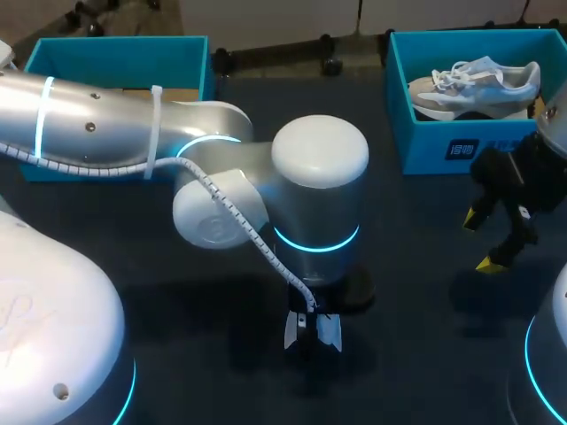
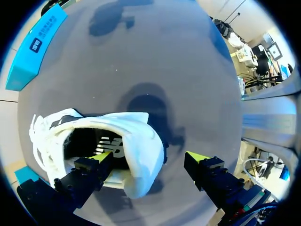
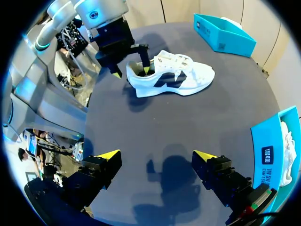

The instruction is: Take the shoe out of the shoebox, open the shoe tongue, remove and reinsert the insole, then place the shoe into the shoebox

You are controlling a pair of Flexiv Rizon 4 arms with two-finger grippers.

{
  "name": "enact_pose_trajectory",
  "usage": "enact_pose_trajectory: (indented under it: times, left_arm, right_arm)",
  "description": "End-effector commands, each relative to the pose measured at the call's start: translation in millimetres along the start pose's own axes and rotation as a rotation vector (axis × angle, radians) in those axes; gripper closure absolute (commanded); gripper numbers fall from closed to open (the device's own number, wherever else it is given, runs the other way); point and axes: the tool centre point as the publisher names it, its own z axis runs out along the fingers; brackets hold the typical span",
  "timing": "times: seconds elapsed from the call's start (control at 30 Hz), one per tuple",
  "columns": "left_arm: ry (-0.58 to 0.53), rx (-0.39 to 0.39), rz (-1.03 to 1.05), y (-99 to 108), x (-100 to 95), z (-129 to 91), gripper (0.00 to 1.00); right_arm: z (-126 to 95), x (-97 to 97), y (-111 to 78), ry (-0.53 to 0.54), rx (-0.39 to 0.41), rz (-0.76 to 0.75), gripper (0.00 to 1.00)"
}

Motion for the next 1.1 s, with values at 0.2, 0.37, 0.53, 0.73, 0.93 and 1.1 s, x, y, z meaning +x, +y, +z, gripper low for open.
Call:
enact_pose_trajectory:
  times: [0.2, 0.37, 0.53, 0.73, 0.93, 1.1]
  left_arm:
    - [-0.007, -0.032, 0.012, -12.4, -0.2, 15.9, 0.07]
    - [0.006, -0.039, 0.015, -15.7, 0.6, 23.0, 0.15]
    - [0.005, -0.062, 0.001, -18.3, 3.1, 24.5, 0.55]
    - [0.019, -0.093, -0.024, -13.8, -0.9, 28.5, 1.0]
    - [0.017, -0.076, -0.035, -9.5, -2.2, 21.1, 1.0]
    - [-0.006, -0.056, -0.032, 0.5, -5.2, -3.1, 1.0]
  right_arm:
    - [0.6, 0.0, 0.1, -0.001, 0.003, 0.001, 0.0]
    - [0.6, 0.0, 0.1, -0.001, 0.003, 0.001, 0.0]
    - [0.6, 0.0, 0.1, -0.001, 0.003, 0.001, 0.0]
    - [0.6, 0.0, 0.1, -0.001, 0.003, 0.001, 0.0]
    - [0.6, 0.0, 0.1, -0.001, 0.003, 0.001, 0.0]
    - [0.6, 0.0, 0.1, -0.001, 0.003, 0.001, 0.0]
